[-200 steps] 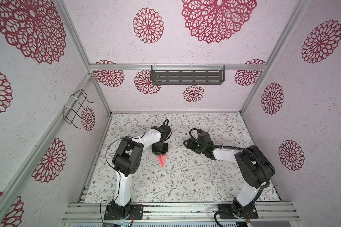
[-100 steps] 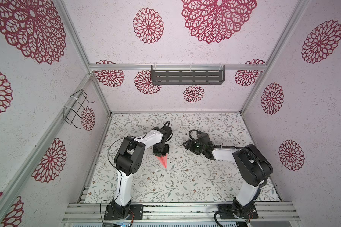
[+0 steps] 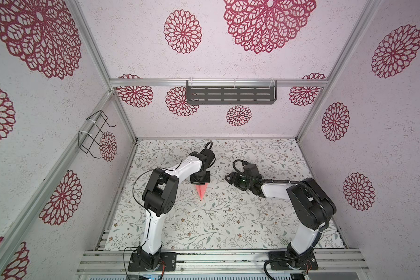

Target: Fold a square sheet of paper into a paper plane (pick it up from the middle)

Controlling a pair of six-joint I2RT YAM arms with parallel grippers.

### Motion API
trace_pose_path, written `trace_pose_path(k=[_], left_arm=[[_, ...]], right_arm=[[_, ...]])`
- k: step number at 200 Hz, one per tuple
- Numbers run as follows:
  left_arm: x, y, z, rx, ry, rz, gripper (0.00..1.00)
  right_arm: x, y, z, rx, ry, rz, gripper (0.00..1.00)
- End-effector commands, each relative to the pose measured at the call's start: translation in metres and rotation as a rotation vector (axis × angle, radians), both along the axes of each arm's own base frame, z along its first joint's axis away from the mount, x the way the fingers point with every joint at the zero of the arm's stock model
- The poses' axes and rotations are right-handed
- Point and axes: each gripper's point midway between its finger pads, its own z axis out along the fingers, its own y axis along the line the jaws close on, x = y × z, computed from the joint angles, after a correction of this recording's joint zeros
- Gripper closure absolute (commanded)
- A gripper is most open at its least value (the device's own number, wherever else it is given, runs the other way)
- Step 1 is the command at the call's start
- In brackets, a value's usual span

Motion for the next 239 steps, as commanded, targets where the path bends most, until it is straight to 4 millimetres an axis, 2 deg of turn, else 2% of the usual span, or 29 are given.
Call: trace_pose_path(k=[1, 26, 43, 62, 82, 108, 156, 187, 207, 239], left_arm=[[0.018, 0.011, -0.008, 0.059, -0.015, -0.036, 0.93], [0.034, 0.007, -0.011, 0.036, -0.031, -0.030, 0.91], [0.043, 0.005, -0.015, 0.032, -0.040, -0.024, 0.91], [0.047, 0.003, -0.022, 0.017, -0.031, -0.005, 0.90], [0.047, 0.003, -0.029, 0.017, -0.021, 0.003, 0.88], [0.046, 0.005, -0.034, 0.021, -0.013, 0.026, 0.83], [0.043, 0.001, -0.038, -0.007, -0.001, 0.051, 0.75], [0.044, -0.002, -0.036, -0.041, -0.003, 0.084, 0.70], [0.050, -0.005, -0.016, -0.078, -0.038, 0.091, 0.66], [0.062, 0.001, 0.051, -0.112, -0.188, 0.102, 0.50]], right_arm=[[0.010, -0.004, 0.017, 0.012, -0.050, -0.029, 0.32], [0.011, -0.013, 0.021, -0.030, -0.074, -0.049, 0.28], [0.011, -0.023, 0.026, -0.081, -0.109, -0.071, 0.18], [0.012, -0.036, 0.035, -0.131, -0.153, -0.097, 0.08], [0.011, -0.046, 0.045, -0.172, -0.194, -0.115, 0.02], [0.011, -0.053, 0.050, -0.194, -0.207, -0.129, 0.01], [0.012, -0.054, 0.052, -0.193, -0.204, -0.138, 0.01], [0.018, -0.062, 0.069, -0.214, -0.234, -0.155, 0.01], [0.023, -0.070, 0.089, -0.243, -0.284, -0.173, 0.01], [0.028, -0.090, 0.122, -0.332, -0.368, -0.212, 0.01]])
